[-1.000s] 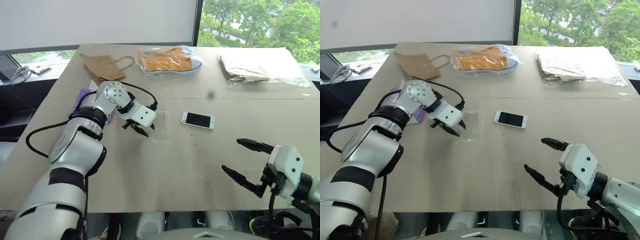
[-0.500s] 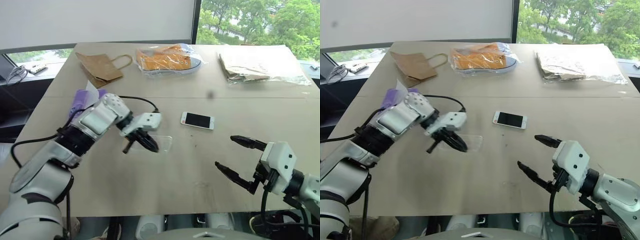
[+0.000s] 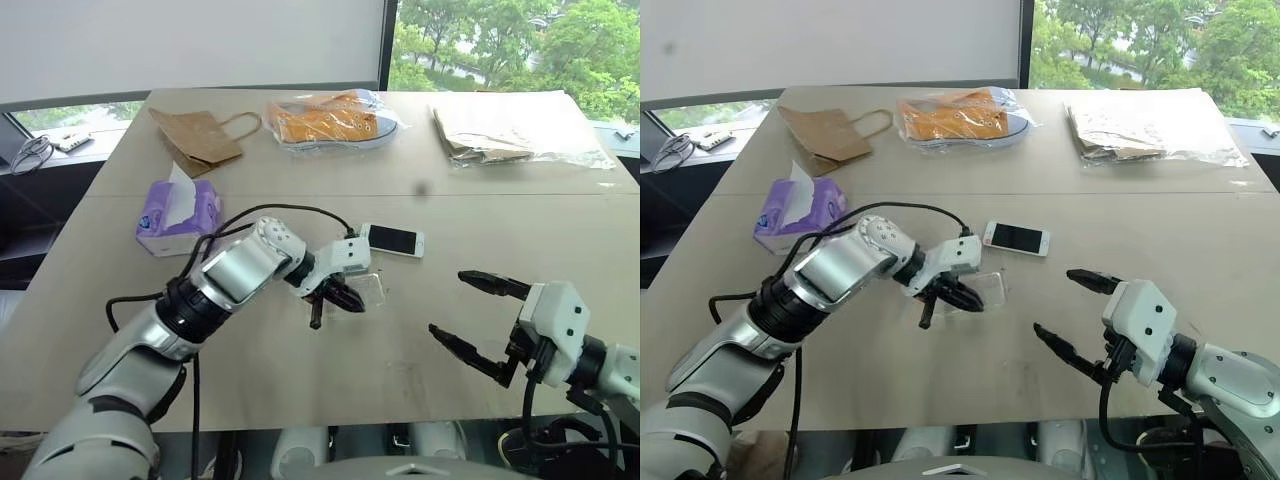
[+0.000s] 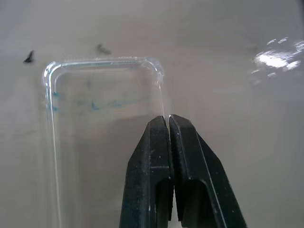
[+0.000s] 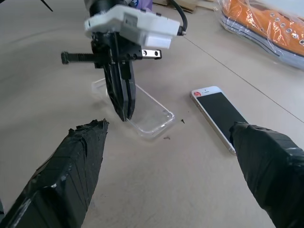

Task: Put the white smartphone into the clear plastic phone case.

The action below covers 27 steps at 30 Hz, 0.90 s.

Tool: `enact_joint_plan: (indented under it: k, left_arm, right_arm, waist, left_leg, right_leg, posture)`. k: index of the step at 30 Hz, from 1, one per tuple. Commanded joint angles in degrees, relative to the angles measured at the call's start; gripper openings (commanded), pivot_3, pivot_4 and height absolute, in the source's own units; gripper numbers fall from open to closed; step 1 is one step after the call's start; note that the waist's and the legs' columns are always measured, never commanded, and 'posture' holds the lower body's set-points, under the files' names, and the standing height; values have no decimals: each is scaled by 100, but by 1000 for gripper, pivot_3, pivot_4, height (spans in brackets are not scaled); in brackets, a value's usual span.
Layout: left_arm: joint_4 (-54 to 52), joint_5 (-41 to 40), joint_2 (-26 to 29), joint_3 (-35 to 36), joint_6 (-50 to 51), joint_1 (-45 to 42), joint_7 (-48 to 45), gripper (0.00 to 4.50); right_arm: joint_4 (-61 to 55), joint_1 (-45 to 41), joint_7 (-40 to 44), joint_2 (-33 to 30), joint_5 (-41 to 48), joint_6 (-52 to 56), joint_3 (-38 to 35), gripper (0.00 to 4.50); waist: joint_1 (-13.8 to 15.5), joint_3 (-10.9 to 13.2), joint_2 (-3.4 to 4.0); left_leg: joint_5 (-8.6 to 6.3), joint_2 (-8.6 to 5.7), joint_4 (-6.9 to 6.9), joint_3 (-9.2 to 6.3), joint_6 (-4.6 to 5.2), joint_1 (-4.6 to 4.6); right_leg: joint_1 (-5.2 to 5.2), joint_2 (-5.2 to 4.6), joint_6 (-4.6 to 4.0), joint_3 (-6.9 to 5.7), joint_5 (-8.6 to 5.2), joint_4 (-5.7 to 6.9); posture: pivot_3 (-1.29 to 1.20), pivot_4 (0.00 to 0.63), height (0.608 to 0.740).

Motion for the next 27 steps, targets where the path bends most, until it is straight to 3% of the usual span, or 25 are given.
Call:
enact_joint_plan:
  k: [1,5,8,10,11,12,16,23,27]
  left_arm:
    - [40,122,-157,7,-213,-45,-1,72]
    - [250,151,-355,42,-405,-22,-92,72]
    - [213,-51,-444,190,-283,-26,-251,821]
    - [128,-147,-410,319,-176,-39,-324,1793]
    - [54,-195,-295,441,-190,-10,-370,1963]
    - [-6,-244,-199,559,-198,28,-392,2435]
    - [-442,-832,6,1539,-138,465,-267,4269]
    - [-1620,-2031,-104,4226,-445,2496,631,4269]
    - [-2299,-2602,-130,5014,-448,3414,902,4269]
  right_arm:
    - [-135,10,-1,-39,36,-45,-133,4500]
    - [-120,-8,-113,-48,-160,-39,-67,4500]
    - [-58,-140,-192,-66,-272,19,52,4500]
    - [50,-422,-350,-143,-461,213,233,4500]
    - [191,-675,-521,-160,-662,321,387,4500]
    - [306,-870,-599,-183,-758,429,519,4500]
    - [824,-1609,-34,-457,-27,1206,805,4500]
    - [2440,-3662,729,-672,-780,1127,2190,4500]
    - [3391,-4676,1468,-592,-1209,958,3047,4500]
  waist:
    - [0,0,0]
    - [11,0,0]
    - [2,0,0]
    - [0,0,0]
    - [-22,0,-1]
    - [-42,3,-5]
    - [-20,3,-4]
    - [-86,6,-1]
    - [-96,8,-2]
  left_leg:
    - [0,0,0,2,0,0]
    - [0,-6,1,8,1,0]
    - [0,-6,1,13,1,3]
    - [0,-5,1,13,1,3]
    - [0,-5,1,13,1,4]
    - [0,-4,0,14,1,7]
    - [0,2,-6,21,1,13]
    - [1,3,-8,29,-1,-2]
    - [2,2,-7,29,-3,-14]
  right_leg:
    - [0,-1,0,2,0,0]
    - [0,0,-2,21,-1,-2]
    - [0,1,-2,28,-1,-2]
    - [0,1,-2,28,-1,-2]
    - [0,1,-2,28,-1,-2]
    - [0,3,-3,30,-1,-1]
    - [-6,9,-11,42,3,4]
    - [-26,4,-24,53,17,4]
    - [-37,0,-8,48,27,2]
  posture:
    - [0,150,740]
    - [0,150,740]
    - [0,150,740]
    - [0,150,740]
    - [0,150,740]
    - [0,150,740]
    - [0,150,740]
    - [0,150,740]
    - [0,150,740]
